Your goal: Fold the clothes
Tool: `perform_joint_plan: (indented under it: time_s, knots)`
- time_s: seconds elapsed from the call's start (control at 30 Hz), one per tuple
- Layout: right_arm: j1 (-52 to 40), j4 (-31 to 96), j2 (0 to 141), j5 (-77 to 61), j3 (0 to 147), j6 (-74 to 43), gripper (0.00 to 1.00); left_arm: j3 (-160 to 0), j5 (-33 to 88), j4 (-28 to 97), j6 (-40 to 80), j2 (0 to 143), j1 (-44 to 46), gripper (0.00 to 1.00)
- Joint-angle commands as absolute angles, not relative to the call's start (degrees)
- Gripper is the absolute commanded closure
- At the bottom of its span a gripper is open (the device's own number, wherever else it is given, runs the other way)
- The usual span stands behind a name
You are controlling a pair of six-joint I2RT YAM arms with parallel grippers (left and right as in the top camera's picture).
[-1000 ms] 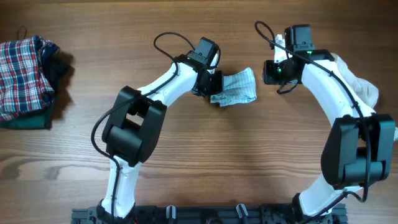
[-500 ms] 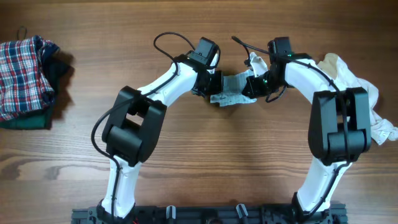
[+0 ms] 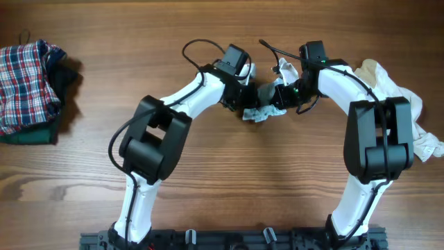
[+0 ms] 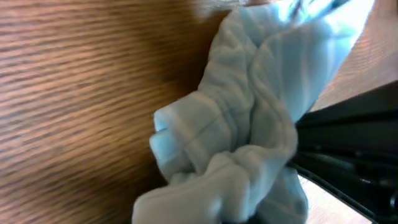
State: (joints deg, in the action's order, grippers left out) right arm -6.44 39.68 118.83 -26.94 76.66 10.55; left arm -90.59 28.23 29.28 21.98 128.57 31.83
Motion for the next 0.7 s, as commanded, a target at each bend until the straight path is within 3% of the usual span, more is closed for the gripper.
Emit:
perform_joint_plan:
  time_s: [0.0,0.23,0.53,0.67]
  knots:
    - [-6.96,38.83,123.39,-24.05,75.44,10.33,0.96,-90.04,29.32,29.06,19.51,129.75,31.92,0.96]
    - [-6.96,38.81,123.15,-24.03,75.53,10.35,0.96,-90.04,26.7,30.68,18.13,125.82,25.69,0.96]
    - [-6.96,41.06,118.13,-28.82,80.36,8.82,0.95,-90.04,22.44,31.09,13.65,125.64,26.85,0.96]
    - [-6.76,41.6,106.63,-28.05,83.2,5.93,0.85,-90.04,22.41,31.53,13.65,124.62,26.85,0.96]
